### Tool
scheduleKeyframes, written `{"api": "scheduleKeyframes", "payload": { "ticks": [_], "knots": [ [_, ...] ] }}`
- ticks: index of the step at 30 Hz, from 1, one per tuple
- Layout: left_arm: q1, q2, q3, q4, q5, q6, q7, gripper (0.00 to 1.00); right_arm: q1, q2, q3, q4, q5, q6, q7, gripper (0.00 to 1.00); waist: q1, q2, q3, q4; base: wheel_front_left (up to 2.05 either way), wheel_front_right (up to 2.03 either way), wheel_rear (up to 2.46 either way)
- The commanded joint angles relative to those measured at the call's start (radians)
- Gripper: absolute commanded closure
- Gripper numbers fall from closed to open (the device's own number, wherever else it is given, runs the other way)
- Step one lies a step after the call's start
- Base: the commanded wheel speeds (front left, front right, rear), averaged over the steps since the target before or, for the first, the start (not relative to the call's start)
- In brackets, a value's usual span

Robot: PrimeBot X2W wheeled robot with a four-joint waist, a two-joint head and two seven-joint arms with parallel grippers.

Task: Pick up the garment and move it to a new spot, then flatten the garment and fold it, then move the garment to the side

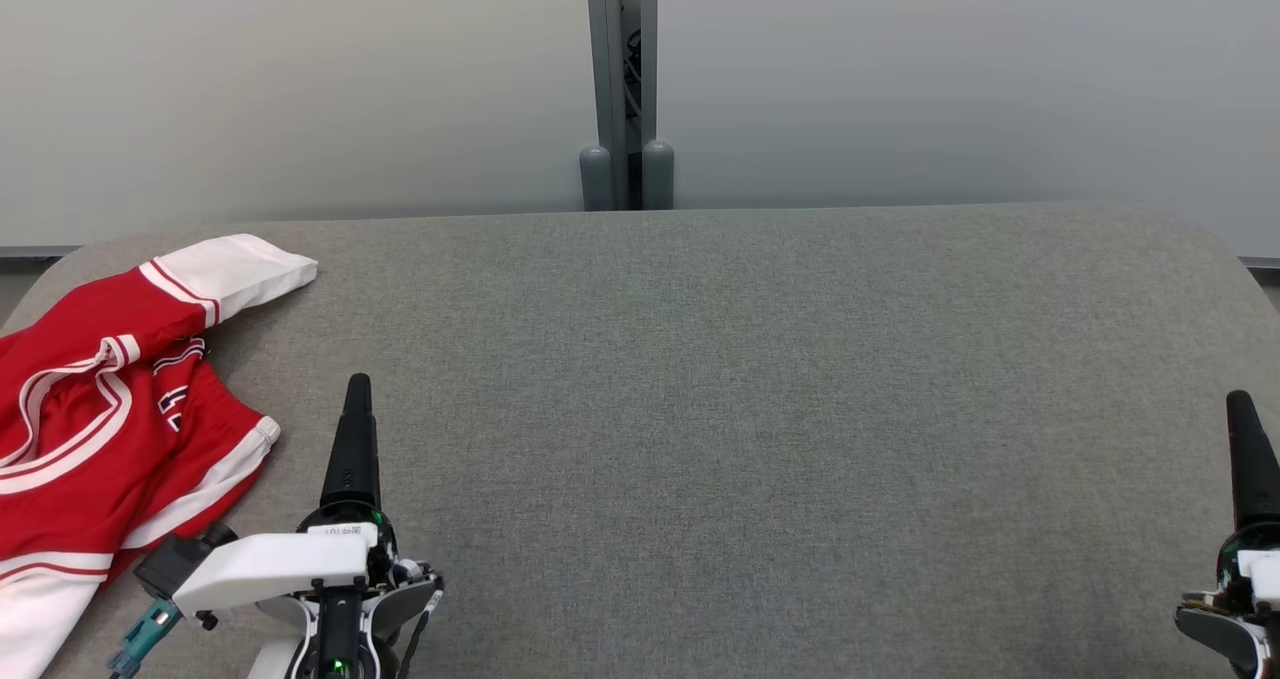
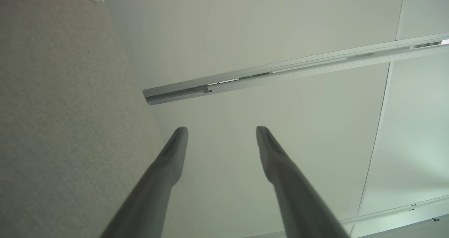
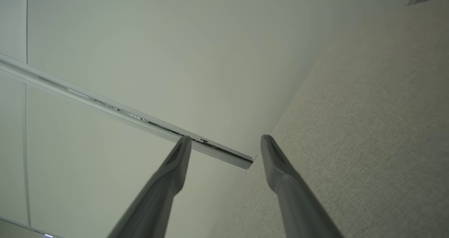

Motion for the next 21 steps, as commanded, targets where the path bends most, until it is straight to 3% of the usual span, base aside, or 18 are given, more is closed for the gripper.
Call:
{"api": "scheduleKeyframes", "payload": {
  "ticks": [1,9,21],
  "knots": [
    [-0.007,0.002,0.02,-0.021,0.034,-0.004,-0.005,0.0,-0.03,-0.014,0.019,-0.029,-0.069,0.003,-0.019,0.0,0.0,0.0,0.0,0.001,0.0,0.0,0.0],
    [-0.007,0.002,0.094,-0.023,0.15,-0.004,-0.012,0.0,-0.049,-0.017,0.089,-0.075,-0.255,0.004,-0.057,0.0,0.0,0.0,-0.002,-0.001,0.0,0.0,0.0],
    [0.003,0.002,0.213,-0.087,0.409,-0.005,-0.024,0.0,-0.081,-0.02,0.233,-0.143,-0.571,0.004,-0.12,0.0,0.0,0.0,-0.005,0.0,0.0,0.0,0.0]
  ]
}}
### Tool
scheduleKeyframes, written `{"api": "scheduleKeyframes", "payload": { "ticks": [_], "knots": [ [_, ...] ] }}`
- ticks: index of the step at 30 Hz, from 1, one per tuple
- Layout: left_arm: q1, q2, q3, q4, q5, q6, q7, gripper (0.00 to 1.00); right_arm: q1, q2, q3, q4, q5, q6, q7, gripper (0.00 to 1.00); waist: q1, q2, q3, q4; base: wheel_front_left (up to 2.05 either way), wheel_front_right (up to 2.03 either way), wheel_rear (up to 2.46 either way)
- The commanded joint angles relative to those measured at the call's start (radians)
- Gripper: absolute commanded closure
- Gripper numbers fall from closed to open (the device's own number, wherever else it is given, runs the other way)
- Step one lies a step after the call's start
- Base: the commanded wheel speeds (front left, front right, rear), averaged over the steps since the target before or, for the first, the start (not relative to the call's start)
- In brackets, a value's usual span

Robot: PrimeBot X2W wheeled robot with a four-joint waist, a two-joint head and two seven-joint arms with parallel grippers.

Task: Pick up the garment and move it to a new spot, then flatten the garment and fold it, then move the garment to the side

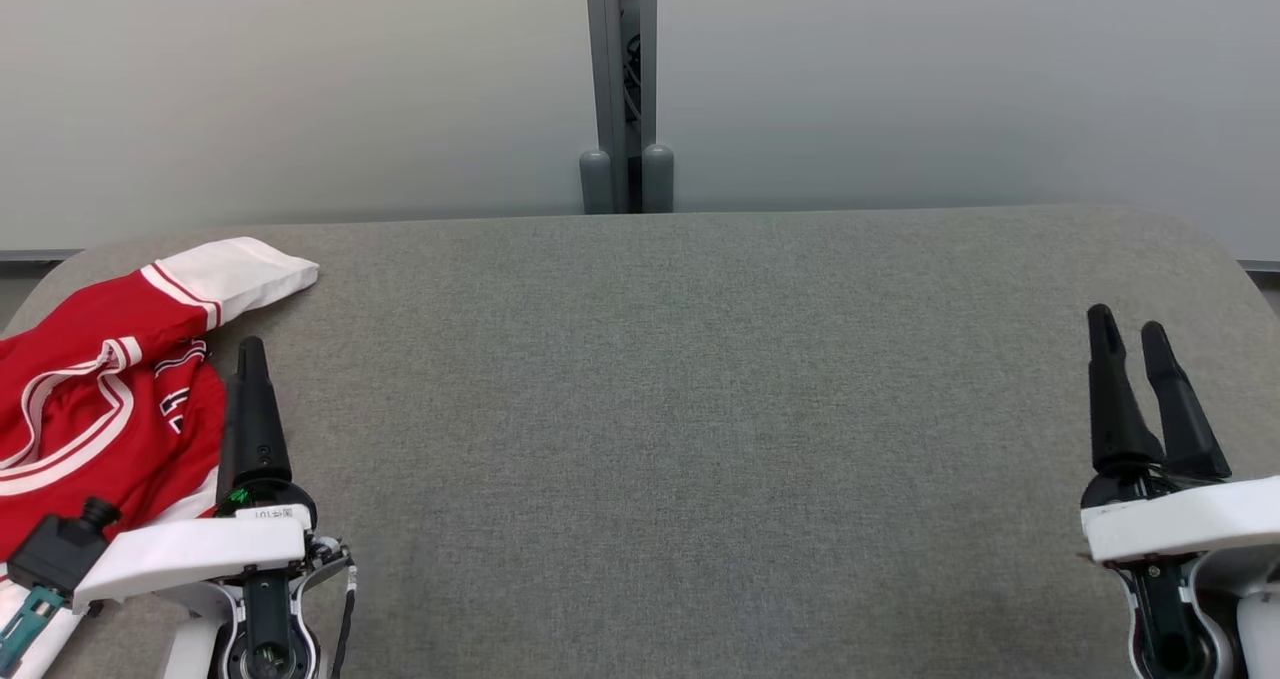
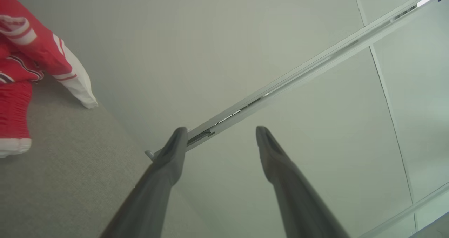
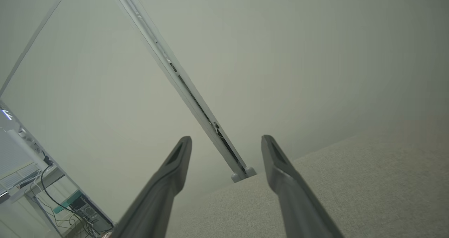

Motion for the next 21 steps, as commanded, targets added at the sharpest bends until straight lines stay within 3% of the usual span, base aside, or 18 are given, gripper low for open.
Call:
{"api": "scheduleKeyframes", "payload": {
  "ticks": [1,8,21],
  "knots": [
    [0.001,0.002,0.016,-0.014,0.03,-0.005,-0.005,0.0,-0.021,-0.01,0.018,-0.017,-0.04,0.004,-0.014,0.0,0.0,0.0,0.0,0.001,0.0,0.0,0.0],
    [0.006,0.002,0.04,-0.051,0.173,0.01,-0.011,0.0,-0.042,-0.022,0.095,-0.031,-0.153,0.004,-0.045,0.0,0.0,0.0,0.0,0.009,0.0,0.0,0.0],
    [0.059,0.003,-0.097,-0.185,0.537,0.187,-0.021,0.0,-0.042,-0.019,0.133,0.014,-0.326,0.004,-0.097,0.0,0.0,0.0,0.005,0.013,0.0,0.0,0.0]
  ]
}}
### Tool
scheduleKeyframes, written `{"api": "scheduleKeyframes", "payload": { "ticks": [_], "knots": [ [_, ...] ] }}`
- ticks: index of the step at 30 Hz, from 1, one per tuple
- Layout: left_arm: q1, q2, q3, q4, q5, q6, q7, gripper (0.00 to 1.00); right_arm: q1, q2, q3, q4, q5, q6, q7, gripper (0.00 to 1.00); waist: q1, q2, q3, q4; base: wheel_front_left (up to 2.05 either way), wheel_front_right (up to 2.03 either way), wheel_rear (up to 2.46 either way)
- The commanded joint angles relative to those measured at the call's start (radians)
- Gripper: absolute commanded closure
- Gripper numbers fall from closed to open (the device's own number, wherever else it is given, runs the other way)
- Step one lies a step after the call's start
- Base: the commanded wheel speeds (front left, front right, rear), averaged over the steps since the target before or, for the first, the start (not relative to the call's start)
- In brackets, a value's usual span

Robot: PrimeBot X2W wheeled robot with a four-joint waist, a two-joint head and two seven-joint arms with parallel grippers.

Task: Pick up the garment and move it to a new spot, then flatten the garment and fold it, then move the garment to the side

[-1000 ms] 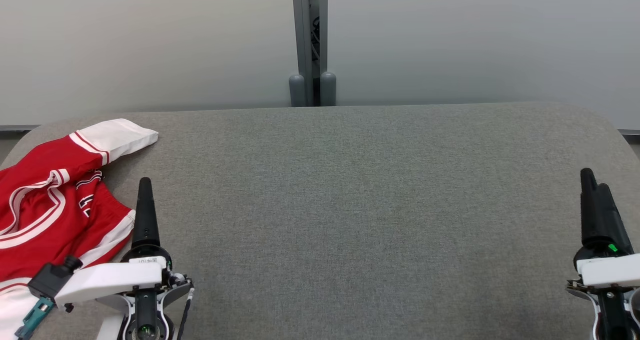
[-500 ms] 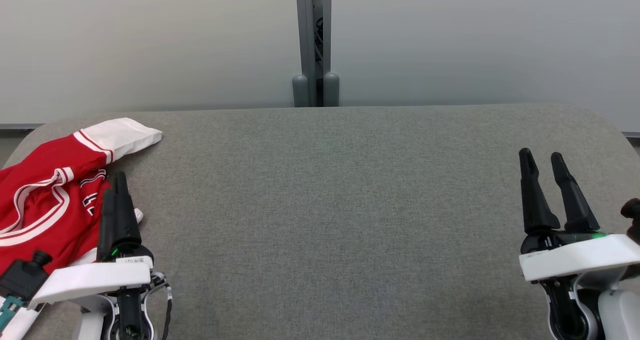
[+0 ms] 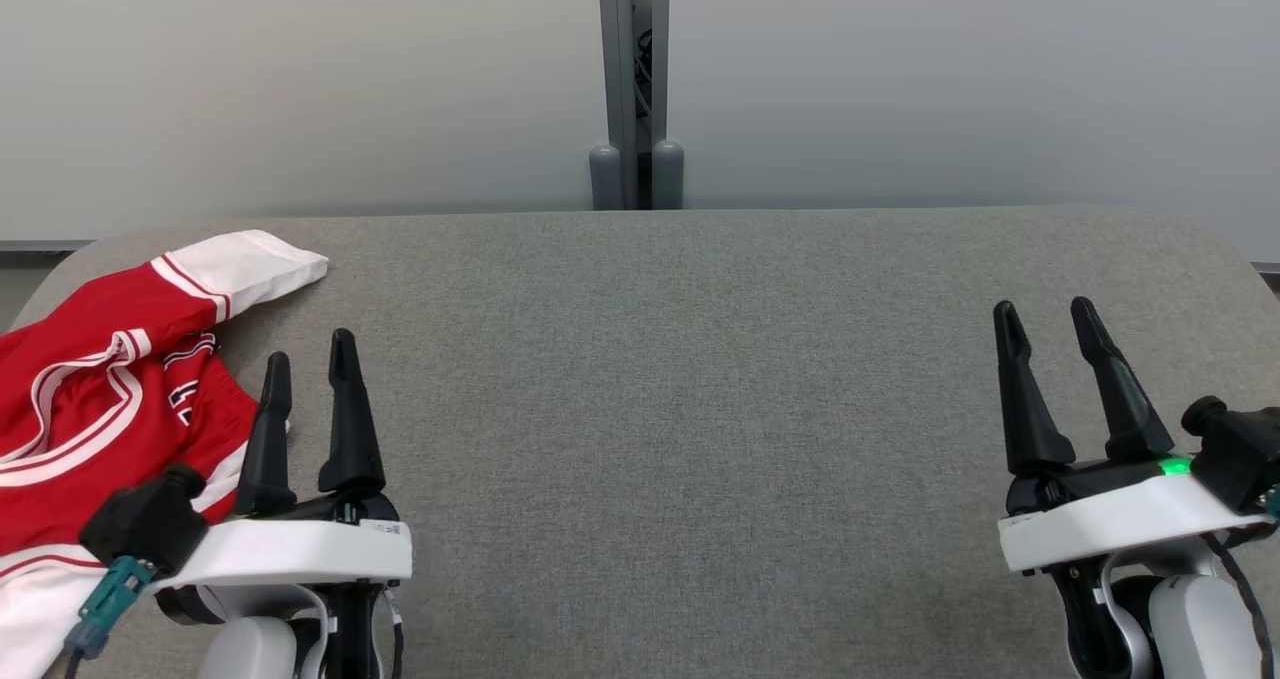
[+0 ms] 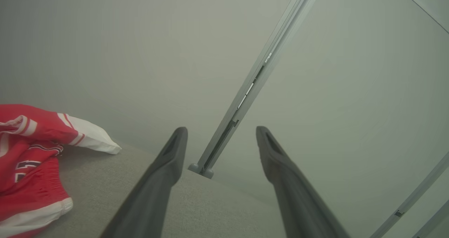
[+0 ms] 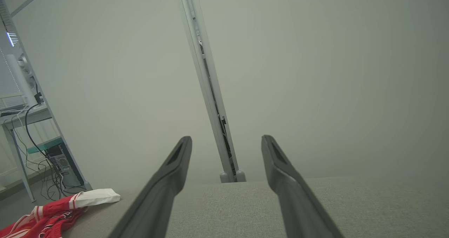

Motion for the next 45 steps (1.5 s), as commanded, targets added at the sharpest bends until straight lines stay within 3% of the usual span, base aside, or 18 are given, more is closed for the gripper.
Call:
{"api": "scheduleKeyframes", "payload": {
  "ticks": [1,9,17,26,45],
  "knots": [
    [0.004,0.003,-0.01,-0.016,0.048,0.022,-0.005,0.0,-0.008,-0.008,0.008,0.008,-0.031,0.004,-0.013,0.0,0.0,0.0,0.0,-0.002,0.0,0.0,0.0],
    [0.017,0.003,-0.077,0.013,0.219,0.118,-0.011,0.0,-0.009,-0.007,0.041,0.053,-0.096,0.003,-0.043,0.0,0.0,0.0,0.004,-0.009,0.0,0.0,0.0],
    [0.031,0.003,-0.11,0.044,0.321,0.168,-0.015,0.0,-0.011,-0.008,0.07,0.125,-0.089,0.003,-0.067,0.0,0.0,0.0,0.005,-0.008,0.0,0.0,0.0],
    [0.039,0.004,-0.123,0.119,0.401,0.193,-0.022,0.0,-0.026,-0.01,0.104,0.207,-0.116,0.003,-0.096,0.0,0.0,0.0,0.0,-0.003,0.0,0.0,0.0],
    [0.05,0.004,-0.098,0.176,0.453,0.185,-0.033,0.0,-0.046,-0.013,0.083,0.276,-0.222,0.004,-0.15,0.0,0.0,0.0,-0.002,-0.007,0.0,0.0,0.0]
  ]
}}
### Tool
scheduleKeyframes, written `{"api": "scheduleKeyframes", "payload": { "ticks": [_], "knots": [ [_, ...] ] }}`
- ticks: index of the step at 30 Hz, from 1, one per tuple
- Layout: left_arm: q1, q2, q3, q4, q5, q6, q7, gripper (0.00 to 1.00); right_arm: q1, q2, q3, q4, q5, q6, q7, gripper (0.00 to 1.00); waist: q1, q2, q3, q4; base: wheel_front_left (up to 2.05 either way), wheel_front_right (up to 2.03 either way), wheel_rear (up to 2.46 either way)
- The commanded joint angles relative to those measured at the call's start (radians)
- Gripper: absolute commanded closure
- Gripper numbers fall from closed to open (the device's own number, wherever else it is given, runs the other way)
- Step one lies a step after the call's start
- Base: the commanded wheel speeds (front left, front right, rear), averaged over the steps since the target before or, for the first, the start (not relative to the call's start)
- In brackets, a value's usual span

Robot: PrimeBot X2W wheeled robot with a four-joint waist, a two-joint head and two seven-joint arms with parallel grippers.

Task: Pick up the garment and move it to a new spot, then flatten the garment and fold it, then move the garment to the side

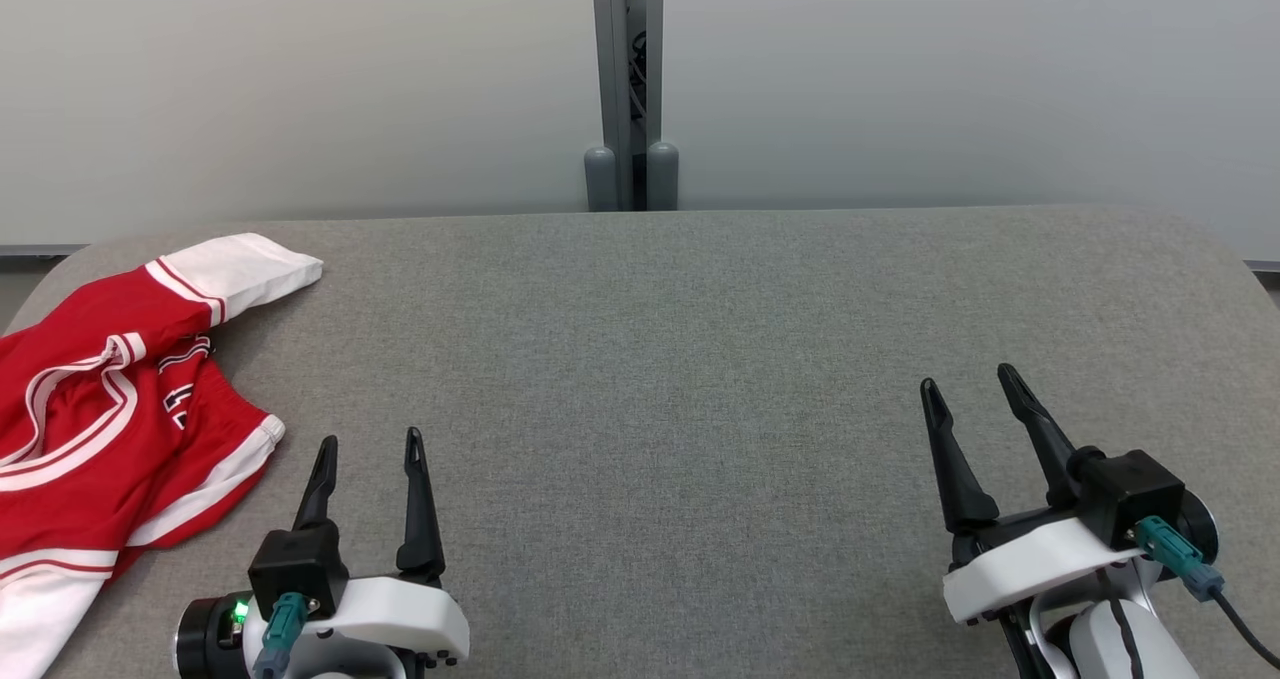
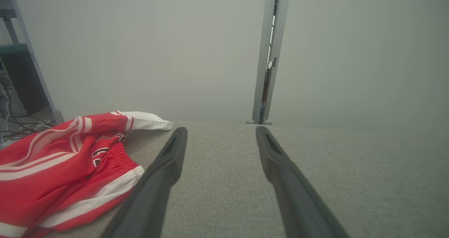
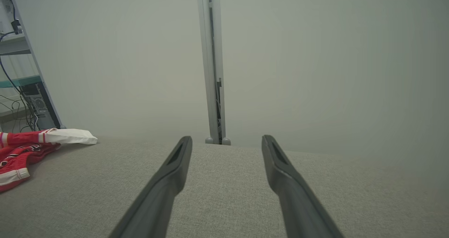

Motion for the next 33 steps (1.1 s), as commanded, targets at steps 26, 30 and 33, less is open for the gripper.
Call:
{"api": "scheduleKeyframes", "payload": {
  "ticks": [26,30,33],
  "knots": [
    [-0.008,0.004,0.004,0.024,0.008,-0.021,-0.005,0.0,-0.011,-0.009,-0.003,0.015,0.045,0.002,-0.009,0.0,0.0,0.0,0.008,0.037,0.0,0.0,0.0],
    [-0.007,0.004,0.016,0.022,0.018,-0.024,-0.005,0.0,0.002,-0.009,0.0,0.004,0.059,0.002,-0.009,0.0,0.0,0.0,0.016,0.082,0.0,0.0,0.0],
    [0.001,0.004,0.026,0.024,0.028,-0.03,-0.005,0.0,0.01,-0.009,0.008,-0.006,0.069,0.002,-0.009,0.0,0.0,0.0,0.021,0.126,0.0,0.0,0.0]
  ]
}}
